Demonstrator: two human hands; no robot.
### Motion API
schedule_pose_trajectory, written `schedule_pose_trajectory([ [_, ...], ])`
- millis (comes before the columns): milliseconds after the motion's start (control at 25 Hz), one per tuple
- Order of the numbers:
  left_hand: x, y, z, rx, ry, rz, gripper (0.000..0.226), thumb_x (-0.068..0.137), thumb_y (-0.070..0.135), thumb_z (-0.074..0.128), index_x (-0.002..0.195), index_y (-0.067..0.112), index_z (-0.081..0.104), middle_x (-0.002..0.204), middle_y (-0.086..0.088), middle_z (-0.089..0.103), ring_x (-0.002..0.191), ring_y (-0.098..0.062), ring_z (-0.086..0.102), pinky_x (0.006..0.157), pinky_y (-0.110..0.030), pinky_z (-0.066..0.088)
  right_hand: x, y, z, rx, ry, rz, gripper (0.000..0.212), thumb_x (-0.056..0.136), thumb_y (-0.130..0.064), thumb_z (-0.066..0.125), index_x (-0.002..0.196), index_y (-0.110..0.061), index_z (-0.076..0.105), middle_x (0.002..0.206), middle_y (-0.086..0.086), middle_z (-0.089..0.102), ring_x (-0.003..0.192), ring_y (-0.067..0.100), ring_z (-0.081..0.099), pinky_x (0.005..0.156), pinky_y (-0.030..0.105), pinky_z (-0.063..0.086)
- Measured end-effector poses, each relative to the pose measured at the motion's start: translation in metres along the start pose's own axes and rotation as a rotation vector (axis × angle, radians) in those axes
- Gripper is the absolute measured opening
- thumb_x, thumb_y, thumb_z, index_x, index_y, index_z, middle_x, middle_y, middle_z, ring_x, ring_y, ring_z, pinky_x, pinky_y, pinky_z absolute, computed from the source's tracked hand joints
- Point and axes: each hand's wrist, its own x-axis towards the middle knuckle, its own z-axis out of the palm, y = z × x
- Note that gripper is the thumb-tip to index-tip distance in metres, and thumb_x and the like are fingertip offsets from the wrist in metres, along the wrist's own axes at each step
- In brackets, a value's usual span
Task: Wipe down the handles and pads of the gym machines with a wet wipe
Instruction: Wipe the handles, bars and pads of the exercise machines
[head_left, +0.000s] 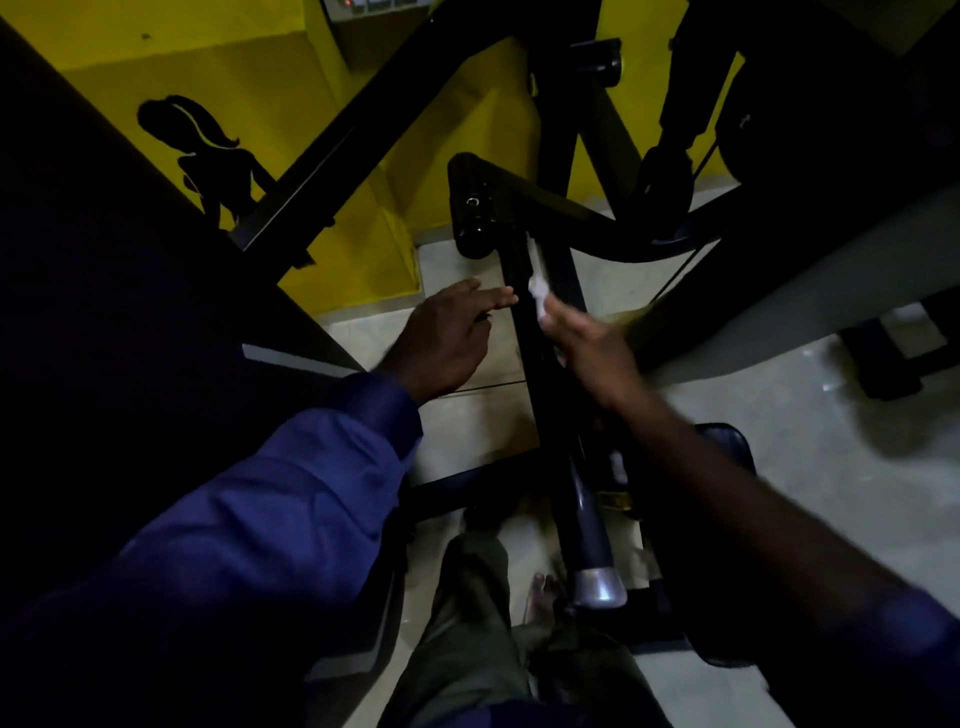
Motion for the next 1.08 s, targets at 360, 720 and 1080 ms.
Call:
schedule_pose_trajectory([
  [360, 0.010, -0.022, 0.008, -0.112, 0.336, -0.021, 0.042, 0.091, -0.003, 0.051, 0.130, 0.008, 0.063, 0.143, -0.009, 0.056, 0.136, -0.025, 0.051, 0.114, -0.036, 0.040, 0.070, 0.008, -0.015, 0.766, -0.414, 0.473, 0.079, 0.102, -0.067, 0.037, 0.148, -0.005, 0.050, 0.123, 0.015, 0.065, 0.110, 0.028, 0.061, 0.097, 0.042, 0.052],
  [720, 0.008, -0.025, 0.010, -0.242, 0.255, -0.018, 0.029, 0.098, 0.010, 0.054, 0.124, 0.009, 0.066, 0.136, -0.005, 0.057, 0.119, -0.016, 0.059, 0.099, -0.038, 0.052, -0.029, 0.012, -0.014, 0.689, -0.339, 0.451, 0.059, 0.108, -0.049, 0.039, 0.094, -0.010, 0.080, 0.086, 0.008, 0.073, 0.071, 0.018, 0.070, 0.069, 0.029, 0.058],
  [1080, -0.039, 0.022, 0.032, -0.283, 0.036, 0.047, 0.032, 0.102, 0.026, 0.065, 0.133, 0.028, 0.068, 0.163, 0.008, 0.041, 0.145, -0.001, 0.042, 0.108, -0.023, 0.045, -0.119, 0.036, -0.030, -0.217, -0.315, -0.324, 0.040, 0.109, -0.016, 0.045, 0.148, -0.009, 0.054, 0.159, -0.001, 0.046, 0.154, 0.016, 0.032, 0.127, 0.044, 0.028],
])
